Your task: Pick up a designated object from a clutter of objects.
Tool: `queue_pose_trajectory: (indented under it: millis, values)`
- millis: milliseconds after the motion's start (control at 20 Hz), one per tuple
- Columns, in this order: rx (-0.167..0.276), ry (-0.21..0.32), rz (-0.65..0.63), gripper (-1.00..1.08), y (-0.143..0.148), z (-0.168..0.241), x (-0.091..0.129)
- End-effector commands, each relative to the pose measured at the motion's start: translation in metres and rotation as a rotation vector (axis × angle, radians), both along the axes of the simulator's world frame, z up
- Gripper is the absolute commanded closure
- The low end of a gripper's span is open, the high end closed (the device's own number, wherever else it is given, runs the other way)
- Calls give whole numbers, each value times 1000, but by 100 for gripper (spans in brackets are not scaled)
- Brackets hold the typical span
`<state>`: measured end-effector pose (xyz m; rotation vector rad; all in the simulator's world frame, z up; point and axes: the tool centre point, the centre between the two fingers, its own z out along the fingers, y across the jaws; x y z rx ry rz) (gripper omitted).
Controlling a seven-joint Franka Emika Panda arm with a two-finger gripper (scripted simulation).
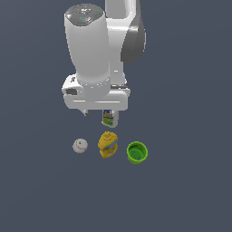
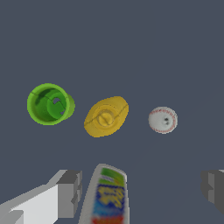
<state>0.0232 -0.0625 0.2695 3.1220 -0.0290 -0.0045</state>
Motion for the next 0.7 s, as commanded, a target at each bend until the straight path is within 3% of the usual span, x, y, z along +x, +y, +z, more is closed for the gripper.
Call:
queue_pose_trajectory:
  millis: [0,650]
  values:
    - [8,0,-25,-92,-13,-19,7]
    - [24,-4,-178,-92,-95,-136,25]
